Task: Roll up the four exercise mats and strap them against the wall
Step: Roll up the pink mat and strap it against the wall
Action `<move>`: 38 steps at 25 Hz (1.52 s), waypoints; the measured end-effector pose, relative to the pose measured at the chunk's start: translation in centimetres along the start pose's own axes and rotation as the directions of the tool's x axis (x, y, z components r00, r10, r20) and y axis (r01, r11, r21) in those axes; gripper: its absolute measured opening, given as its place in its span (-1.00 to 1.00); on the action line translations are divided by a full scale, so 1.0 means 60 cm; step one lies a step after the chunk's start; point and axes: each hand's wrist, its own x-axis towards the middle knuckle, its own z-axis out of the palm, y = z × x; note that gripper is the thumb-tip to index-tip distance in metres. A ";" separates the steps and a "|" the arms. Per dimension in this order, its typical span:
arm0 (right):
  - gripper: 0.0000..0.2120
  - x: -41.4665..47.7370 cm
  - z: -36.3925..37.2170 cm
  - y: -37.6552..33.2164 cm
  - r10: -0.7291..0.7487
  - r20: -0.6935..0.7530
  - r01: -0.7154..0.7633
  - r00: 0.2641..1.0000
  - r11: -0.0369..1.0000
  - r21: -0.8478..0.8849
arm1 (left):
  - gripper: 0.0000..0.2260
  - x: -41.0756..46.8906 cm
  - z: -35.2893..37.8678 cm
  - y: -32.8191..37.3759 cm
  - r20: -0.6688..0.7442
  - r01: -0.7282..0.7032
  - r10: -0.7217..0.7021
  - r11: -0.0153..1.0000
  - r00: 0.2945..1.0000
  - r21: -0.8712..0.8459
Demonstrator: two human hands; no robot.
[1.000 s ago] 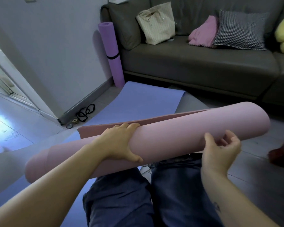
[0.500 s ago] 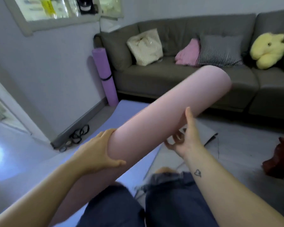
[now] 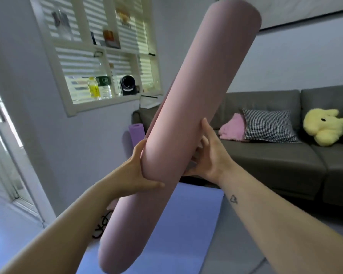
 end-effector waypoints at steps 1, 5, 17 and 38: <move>-0.41 0.001 0.003 -0.009 -0.014 0.012 0.015 1.000 1.000 -0.010 | -0.04 0.007 -0.011 0.010 0.009 0.013 -0.013 1.000 1.000 -0.008; -0.51 -0.004 0.017 -0.011 -0.046 0.068 0.051 0.997 0.996 -0.077 | -0.47 0.022 -0.038 0.058 -0.192 0.123 -0.092 0.981 0.977 0.152; -0.58 -0.012 0.030 -0.050 -0.067 -0.001 0.064 0.998 0.958 -0.280 | -0.79 0.014 -0.018 0.087 -0.264 -0.004 -0.224 0.755 0.938 -0.656; -0.11 0.083 -0.053 -0.010 0.208 -0.207 -0.279 0.956 0.865 -0.418 | -0.58 0.092 0.066 -0.028 0.066 0.216 -0.347 0.415 0.936 -0.884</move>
